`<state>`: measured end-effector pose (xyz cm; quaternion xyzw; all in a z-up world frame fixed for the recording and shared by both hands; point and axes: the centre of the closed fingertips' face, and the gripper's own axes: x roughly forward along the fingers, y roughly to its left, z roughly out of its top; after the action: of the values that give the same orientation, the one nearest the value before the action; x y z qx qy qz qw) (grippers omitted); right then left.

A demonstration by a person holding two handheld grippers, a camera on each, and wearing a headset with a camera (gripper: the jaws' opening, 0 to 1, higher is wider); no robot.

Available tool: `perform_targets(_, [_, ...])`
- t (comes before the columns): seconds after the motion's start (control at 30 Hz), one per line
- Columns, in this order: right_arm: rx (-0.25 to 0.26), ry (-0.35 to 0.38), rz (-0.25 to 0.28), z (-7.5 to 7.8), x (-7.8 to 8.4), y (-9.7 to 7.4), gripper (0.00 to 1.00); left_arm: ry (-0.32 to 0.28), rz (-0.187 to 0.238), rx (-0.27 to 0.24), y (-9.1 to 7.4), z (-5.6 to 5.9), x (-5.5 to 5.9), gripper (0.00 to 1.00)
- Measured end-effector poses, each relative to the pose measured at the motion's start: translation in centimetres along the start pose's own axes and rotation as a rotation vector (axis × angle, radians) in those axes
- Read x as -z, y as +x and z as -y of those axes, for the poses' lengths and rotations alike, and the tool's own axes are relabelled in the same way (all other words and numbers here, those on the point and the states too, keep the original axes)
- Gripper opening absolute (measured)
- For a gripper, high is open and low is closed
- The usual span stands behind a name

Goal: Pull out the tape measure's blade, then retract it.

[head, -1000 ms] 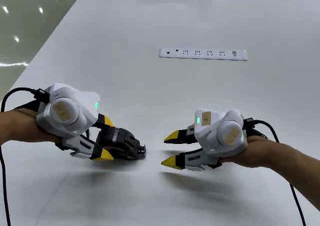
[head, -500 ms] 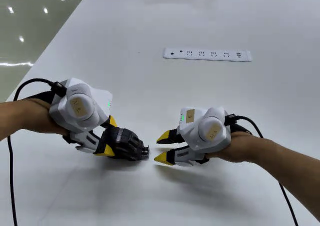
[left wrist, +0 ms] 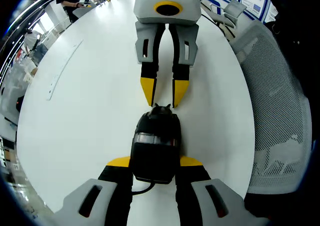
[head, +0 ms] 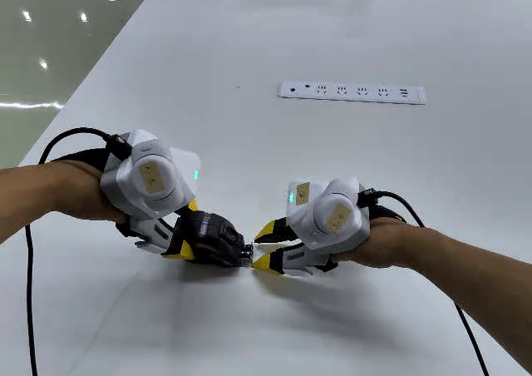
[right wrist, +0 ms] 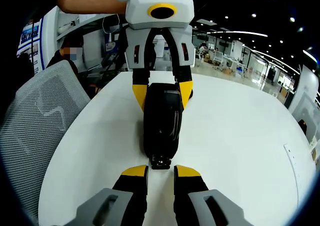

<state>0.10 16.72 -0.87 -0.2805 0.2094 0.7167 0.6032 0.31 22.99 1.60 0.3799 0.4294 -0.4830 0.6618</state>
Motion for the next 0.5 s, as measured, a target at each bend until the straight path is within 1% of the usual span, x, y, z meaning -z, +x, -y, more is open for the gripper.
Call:
perform_targets(0.13, [0.000,-0.005,-0.007,-0.06,-0.15,0.46,0.15,-0.009,-0.007,0.010,0.02,-0.03,-0.01,0.26])
perform_targets(0.3, [0.004,-0.004,-0.010,0.19,-0.39,0.84,0.12,-0.022,-0.021,0.009,0.02,0.02,0.04,0.26])
perform_targets(0.5, [-0.004,-0.028,-0.028,0.15,-0.16,1.09,0.12,-0.024,-0.016,0.008,0.02,0.09,0.04,0.26])
